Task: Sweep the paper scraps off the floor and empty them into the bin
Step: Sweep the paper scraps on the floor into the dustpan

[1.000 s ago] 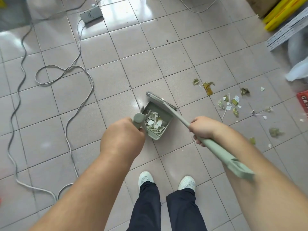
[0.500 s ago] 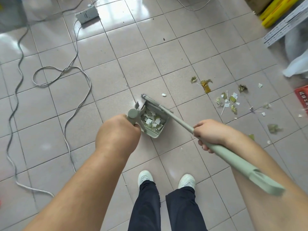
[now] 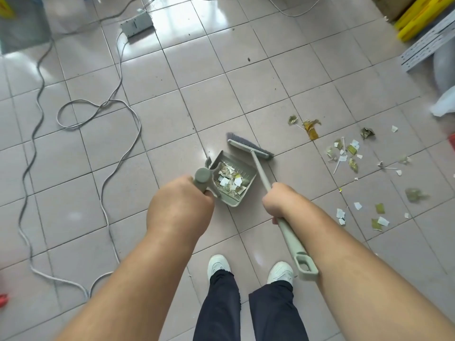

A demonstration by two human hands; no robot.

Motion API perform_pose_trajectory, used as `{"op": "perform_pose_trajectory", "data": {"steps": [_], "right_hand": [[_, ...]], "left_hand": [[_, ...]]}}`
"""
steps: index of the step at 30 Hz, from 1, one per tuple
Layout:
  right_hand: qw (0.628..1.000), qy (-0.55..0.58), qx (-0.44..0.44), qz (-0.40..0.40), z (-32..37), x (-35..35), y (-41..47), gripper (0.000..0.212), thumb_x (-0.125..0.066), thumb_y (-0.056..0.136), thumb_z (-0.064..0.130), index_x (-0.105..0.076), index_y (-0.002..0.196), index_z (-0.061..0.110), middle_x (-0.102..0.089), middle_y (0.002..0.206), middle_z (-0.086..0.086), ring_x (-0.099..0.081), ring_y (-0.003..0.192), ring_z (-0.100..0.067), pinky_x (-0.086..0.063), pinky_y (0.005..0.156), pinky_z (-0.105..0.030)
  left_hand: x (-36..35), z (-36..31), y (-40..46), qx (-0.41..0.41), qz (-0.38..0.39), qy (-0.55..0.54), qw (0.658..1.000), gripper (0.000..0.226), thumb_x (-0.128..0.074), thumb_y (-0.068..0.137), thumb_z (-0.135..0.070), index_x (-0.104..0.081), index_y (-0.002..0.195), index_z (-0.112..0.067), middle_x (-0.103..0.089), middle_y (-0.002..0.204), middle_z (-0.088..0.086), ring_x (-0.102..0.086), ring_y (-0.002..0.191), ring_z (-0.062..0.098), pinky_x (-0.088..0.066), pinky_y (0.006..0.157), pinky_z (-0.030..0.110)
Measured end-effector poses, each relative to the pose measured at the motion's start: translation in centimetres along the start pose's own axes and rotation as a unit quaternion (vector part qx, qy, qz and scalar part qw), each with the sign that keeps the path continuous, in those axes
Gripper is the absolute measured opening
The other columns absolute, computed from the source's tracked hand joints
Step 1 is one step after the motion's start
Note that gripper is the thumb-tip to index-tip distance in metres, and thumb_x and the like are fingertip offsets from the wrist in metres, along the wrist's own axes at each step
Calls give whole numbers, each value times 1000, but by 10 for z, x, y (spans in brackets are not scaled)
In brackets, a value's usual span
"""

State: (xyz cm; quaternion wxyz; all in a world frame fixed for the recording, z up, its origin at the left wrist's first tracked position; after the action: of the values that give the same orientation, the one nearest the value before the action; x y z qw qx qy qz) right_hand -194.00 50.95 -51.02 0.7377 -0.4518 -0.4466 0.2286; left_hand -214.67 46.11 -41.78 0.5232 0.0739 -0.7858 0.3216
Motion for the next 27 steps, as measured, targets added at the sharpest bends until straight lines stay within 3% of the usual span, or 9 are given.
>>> {"op": "perform_pose_trajectory", "data": {"steps": [1, 3, 5, 13, 16, 21, 25, 27], "right_hand": [[1000, -8, -6, 2, -10, -5, -6, 6, -44, 90, 3, -49, 92, 6, -49, 67, -8, -52, 45, -18, -44, 41, -22], [998, -16, -43, 30, -35, -14, -25, 20, -39, 91, 5, -50, 107, 4, -52, 68, -11, -52, 31, -19, -41, 33, -18], [997, 19, -44, 57, -50, -11, -47, 23, -37, 91, 8, -51, 109, 6, -51, 69, -13, -50, 25, -17, -42, 32, -18], [982, 189, -28, 7, -78, 56, -81, 29, -44, 90, 15, -53, 116, 26, -55, 61, -8, -48, 30, -15, -40, 36, -17], [968, 251, -20, -22, -90, 83, -69, 27, -43, 90, 12, -52, 112, 26, -53, 62, -9, -46, 28, -14, -39, 34, -17], [948, 309, -32, -68, -120, 140, -29, 18, -44, 88, 8, -55, 84, 20, -52, 61, -11, -44, 25, -14, -40, 34, -19], [934, 336, -51, -105, -150, 193, 13, 21, -43, 89, 7, -53, 103, 19, -50, 62, -12, -44, 26, -15, -41, 36, -20], [928, 347, -65, -114, -163, 217, 33, 18, -41, 89, 7, -53, 100, 15, -49, 60, -13, -44, 25, -17, -43, 38, -24]], "left_hand": [[0, -1, 1, 1, 5, -3, 1000, 20, -49, 79, -33, -47, 65, -19, -54, 60, -2, -54, 60, 24, -33, 45, 25], [1, -4, 2, 1, 15, -10, 1000, 19, -48, 79, -33, -48, 65, -19, -54, 60, -1, -54, 61, 26, -35, 47, 25], [2, -9, 3, -7, 21, -20, 1000, 20, -48, 78, -32, -48, 64, -18, -54, 58, -1, -54, 60, 26, -36, 47, 26], [-1, -57, 1, -64, 23, 6, 998, 17, -49, 79, -34, -47, 69, -21, -52, 60, -4, -49, 59, 22, -32, 47, 26], [1, -84, 12, -74, 20, 2, 997, 17, -47, 79, -35, -48, 70, -21, -55, 61, -2, -50, 56, 16, -32, 44, 24], [-6, -147, 38, -93, 34, 22, 995, 13, -46, 78, -33, -51, 73, -22, -56, 63, 0, -53, 59, 20, -33, 45, 25], [-14, -207, 59, -99, 38, 50, 993, 14, -45, 77, -33, -52, 73, -22, -58, 64, 1, -54, 60, 21, -34, 46, 26], [-17, -232, 70, -97, 41, 58, 993, 14, -45, 77, -32, -51, 71, -21, -57, 63, 1, -52, 57, 19, -32, 45, 25]]}}
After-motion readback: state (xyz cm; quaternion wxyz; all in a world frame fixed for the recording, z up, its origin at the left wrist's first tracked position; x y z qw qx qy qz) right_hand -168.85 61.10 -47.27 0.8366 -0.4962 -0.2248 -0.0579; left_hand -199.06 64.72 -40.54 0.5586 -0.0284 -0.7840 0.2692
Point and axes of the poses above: each hand's wrist, its own y-axis towards the middle knuckle, its own x-axis out of the back of the hand, z = x × y, the point moved 6 cm from there along y, towards the middle knuckle
